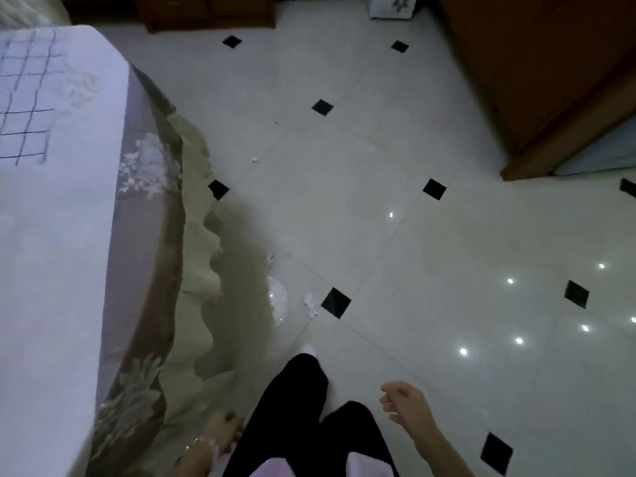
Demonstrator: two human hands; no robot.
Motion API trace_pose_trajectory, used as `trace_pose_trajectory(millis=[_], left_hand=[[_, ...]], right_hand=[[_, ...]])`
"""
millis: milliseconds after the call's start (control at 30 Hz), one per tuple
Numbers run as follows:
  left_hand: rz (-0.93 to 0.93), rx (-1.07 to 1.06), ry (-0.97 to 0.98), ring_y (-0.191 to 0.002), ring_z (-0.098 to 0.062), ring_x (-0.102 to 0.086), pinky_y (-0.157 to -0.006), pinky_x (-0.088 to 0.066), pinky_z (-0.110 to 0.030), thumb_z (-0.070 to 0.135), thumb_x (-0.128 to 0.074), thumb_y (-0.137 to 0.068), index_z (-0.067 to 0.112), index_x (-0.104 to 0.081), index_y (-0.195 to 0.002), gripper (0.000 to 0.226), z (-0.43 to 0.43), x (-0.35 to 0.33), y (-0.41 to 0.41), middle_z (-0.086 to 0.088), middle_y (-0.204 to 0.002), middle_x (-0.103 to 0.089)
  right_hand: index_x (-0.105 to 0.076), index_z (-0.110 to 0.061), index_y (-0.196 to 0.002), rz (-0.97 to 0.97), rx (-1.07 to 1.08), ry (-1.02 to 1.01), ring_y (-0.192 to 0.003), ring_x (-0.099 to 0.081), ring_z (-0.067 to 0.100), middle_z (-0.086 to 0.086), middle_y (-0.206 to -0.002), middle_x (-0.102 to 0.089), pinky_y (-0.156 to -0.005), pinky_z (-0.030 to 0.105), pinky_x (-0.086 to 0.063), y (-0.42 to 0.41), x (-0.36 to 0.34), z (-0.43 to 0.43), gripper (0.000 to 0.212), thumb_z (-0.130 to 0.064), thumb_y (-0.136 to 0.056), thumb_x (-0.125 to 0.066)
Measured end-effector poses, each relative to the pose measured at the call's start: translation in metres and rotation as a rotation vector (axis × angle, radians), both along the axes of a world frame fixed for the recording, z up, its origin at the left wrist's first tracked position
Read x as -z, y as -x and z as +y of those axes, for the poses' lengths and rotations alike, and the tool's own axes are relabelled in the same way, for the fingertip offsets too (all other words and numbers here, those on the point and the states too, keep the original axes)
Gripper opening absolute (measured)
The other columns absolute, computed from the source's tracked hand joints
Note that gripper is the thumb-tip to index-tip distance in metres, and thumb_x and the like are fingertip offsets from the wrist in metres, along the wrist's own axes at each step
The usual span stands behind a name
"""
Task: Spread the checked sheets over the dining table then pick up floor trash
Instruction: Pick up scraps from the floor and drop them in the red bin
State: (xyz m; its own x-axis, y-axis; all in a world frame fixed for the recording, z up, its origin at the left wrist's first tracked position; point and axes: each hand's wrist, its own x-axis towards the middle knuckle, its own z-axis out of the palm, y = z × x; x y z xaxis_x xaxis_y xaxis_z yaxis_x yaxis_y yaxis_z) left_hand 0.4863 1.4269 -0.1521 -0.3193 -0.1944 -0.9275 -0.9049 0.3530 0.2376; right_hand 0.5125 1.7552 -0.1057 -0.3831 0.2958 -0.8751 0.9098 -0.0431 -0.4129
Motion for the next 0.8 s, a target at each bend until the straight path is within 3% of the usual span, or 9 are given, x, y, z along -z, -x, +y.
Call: trace_pose_trajectory(millis=[100, 233, 333, 400, 467, 533, 633, 700, 800], left_hand=[[0.083, -0.068, -0.056, -0.053, -0.017, -0.045, -0.035, -0.033, -0.014, 0.004, -0.044, -0.095, 0.009, -0.051, -0.071, 0.026, 0.039, 0.040, 0.082, -0.008, -0.064, -0.053], [0.137, -0.223, -0.041, -0.058, -0.016, -0.046, -0.051, -0.034, -0.023, 0.004, -0.043, -0.096, 0.012, -0.050, -0.069, 0.029, 0.064, 0.166, 0.165, -0.007, -0.067, -0.052], [0.175, -0.174, 0.012, -0.055, -0.012, -0.052, -0.049, -0.036, -0.019, 0.007, -0.046, -0.095, 0.016, -0.049, -0.067, 0.030, 0.067, 0.289, 0.215, -0.006, -0.069, -0.053], [0.213, -0.042, 0.058, -0.067, -0.016, -0.057, -0.051, -0.042, -0.018, 0.006, -0.050, -0.092, 0.014, -0.055, -0.070, 0.024, 0.065, 0.361, 0.241, -0.008, -0.073, -0.056], [0.310, 0.062, 0.145, -0.084, -0.021, -0.056, -0.069, -0.042, -0.023, 0.004, -0.054, -0.089, 0.003, -0.063, -0.090, 0.009, 0.059, 0.419, 0.269, -0.012, -0.086, -0.060], [0.408, 0.159, 0.212, -0.099, -0.030, -0.058, -0.081, -0.042, -0.029, 0.001, -0.054, -0.087, -0.003, -0.060, -0.110, 0.024, 0.048, 0.468, 0.299, -0.021, -0.106, -0.061], [0.554, 0.444, 0.375, -0.114, -0.038, -0.052, -0.095, -0.041, -0.038, 0.000, -0.056, -0.084, -0.001, -0.056, -0.120, 0.036, 0.033, 0.515, 0.339, -0.025, -0.123, -0.054], [0.676, 0.652, 0.466, -0.115, -0.040, -0.049, -0.094, -0.040, -0.042, 0.002, -0.058, -0.079, 0.001, -0.055, -0.118, 0.039, 0.026, 0.538, 0.361, -0.024, -0.122, -0.053], [0.772, 0.791, 0.500, -0.135, -0.037, -0.031, -0.106, -0.034, -0.044, 0.007, -0.061, -0.081, 0.009, -0.040, -0.139, 0.062, 0.023, 0.570, 0.383, -0.018, -0.146, -0.036]], right_hand=[[-0.067, -0.004, -0.080, -0.065, -0.098, 0.025, -0.063, -0.057, 0.022, 0.011, -0.069, -0.064, -0.062, 0.029, -0.045, 0.060, 0.051, 0.006, 0.015, -0.009, -0.087, -0.054], [-0.063, -0.010, -0.081, -0.071, -0.256, 0.080, -0.062, -0.057, 0.015, 0.007, -0.073, -0.062, -0.056, 0.020, -0.045, 0.133, 0.166, 0.003, 0.018, -0.001, -0.091, -0.049], [-0.063, -0.021, -0.084, 0.039, -0.459, 0.027, -0.080, -0.066, 0.014, 0.000, -0.084, -0.066, -0.072, 0.019, -0.053, 0.172, 0.278, -0.005, 0.023, -0.006, -0.091, -0.048], [-0.063, -0.025, -0.098, 0.087, -0.621, -0.036, -0.092, -0.062, 0.017, 0.001, -0.099, -0.065, -0.079, 0.025, -0.052, 0.195, 0.358, -0.005, 0.018, -0.013, -0.091, -0.051], [-0.056, -0.019, -0.121, 0.116, -0.716, -0.043, -0.097, -0.057, 0.015, 0.003, -0.111, -0.060, -0.076, 0.020, -0.046, 0.217, 0.433, -0.008, 0.030, -0.016, -0.091, -0.054], [-0.050, -0.016, -0.132, 0.173, -0.843, -0.062, -0.111, -0.053, 0.016, 0.003, -0.126, -0.055, -0.090, 0.024, -0.044, 0.231, 0.498, -0.016, 0.043, -0.019, -0.089, -0.058], [-0.047, -0.014, -0.135, 0.418, -1.102, -0.183, -0.121, -0.050, 0.024, 0.005, -0.134, -0.052, -0.103, 0.037, -0.043, 0.246, 0.579, -0.026, 0.060, -0.028, -0.080, -0.067], [-0.045, -0.018, -0.135, 0.566, -1.271, -0.283, -0.121, -0.051, 0.027, 0.007, -0.135, -0.053, -0.099, 0.038, -0.044, 0.251, 0.613, -0.031, 0.074, -0.032, -0.069, -0.075], [-0.043, -0.029, -0.131, 0.703, -1.477, -0.409, -0.119, -0.054, 0.022, -0.001, -0.135, -0.054, -0.088, 0.035, -0.051, 0.252, 0.632, -0.039, 0.078, -0.040, -0.063, -0.079]])
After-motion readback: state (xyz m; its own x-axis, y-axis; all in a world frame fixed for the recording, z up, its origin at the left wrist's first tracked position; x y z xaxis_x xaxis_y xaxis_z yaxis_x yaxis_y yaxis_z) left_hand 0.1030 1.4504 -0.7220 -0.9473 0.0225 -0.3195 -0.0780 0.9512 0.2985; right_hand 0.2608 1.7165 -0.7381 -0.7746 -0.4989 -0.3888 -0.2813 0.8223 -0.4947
